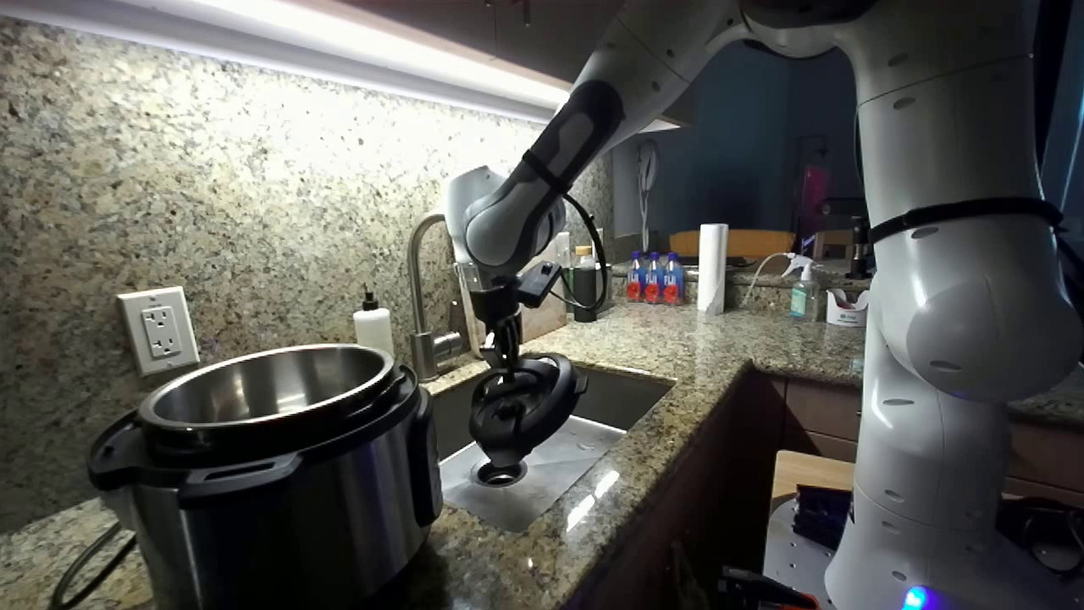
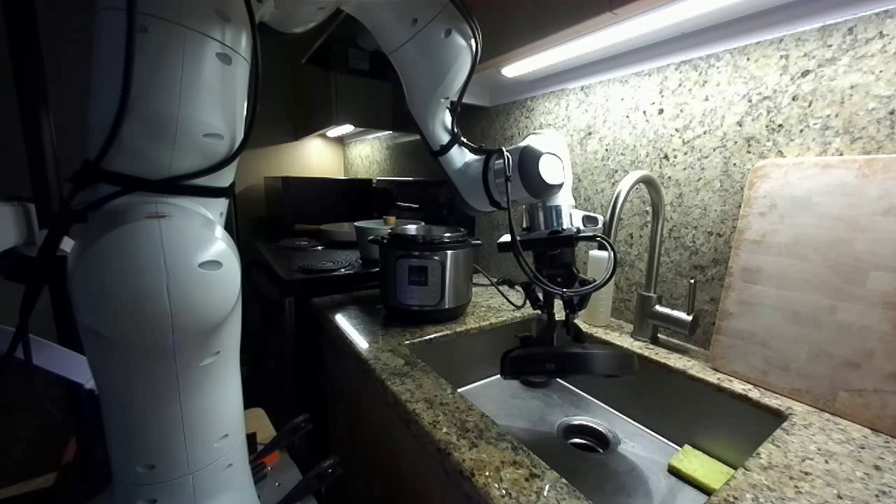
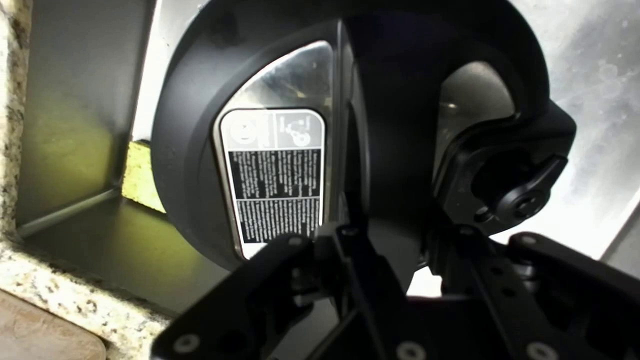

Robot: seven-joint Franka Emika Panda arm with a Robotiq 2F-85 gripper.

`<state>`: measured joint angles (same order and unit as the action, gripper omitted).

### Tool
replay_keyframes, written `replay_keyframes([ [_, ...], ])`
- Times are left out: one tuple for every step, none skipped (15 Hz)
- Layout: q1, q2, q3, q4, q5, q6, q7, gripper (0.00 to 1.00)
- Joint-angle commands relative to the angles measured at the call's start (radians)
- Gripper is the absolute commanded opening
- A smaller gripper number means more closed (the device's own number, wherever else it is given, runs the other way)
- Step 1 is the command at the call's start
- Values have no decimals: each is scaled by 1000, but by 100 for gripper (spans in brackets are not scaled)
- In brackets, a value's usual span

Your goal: Pick up an object and place it in the sink

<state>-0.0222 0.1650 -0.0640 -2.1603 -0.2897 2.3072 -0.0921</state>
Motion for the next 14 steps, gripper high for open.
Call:
replay_keyframes([
  [-14,-15,1,12,-38,18,-93,13],
  [-15,-15,1,12,-36,17,-111,13],
  [-16,-15,2,13,-35,12,-133,13],
  [-19,-15,3,14,-30,10,-164,13],
  [-19,-14,3,15,-32,7,-186,13],
  [-20,-14,3,16,-31,5,-206,13],
  [-22,-13,5,17,-25,3,-232,13],
  [-23,-13,5,18,-25,2,-254,13],
  [-25,-12,6,18,-24,4,-275,13],
  [-26,-11,6,18,-22,9,-291,13],
  [-27,-11,6,17,-21,11,-305,13],
  [-28,-10,6,18,-22,12,-317,13],
  [-29,-9,7,19,-18,11,-332,13],
  [-31,-9,8,20,-16,10,-347,13],
])
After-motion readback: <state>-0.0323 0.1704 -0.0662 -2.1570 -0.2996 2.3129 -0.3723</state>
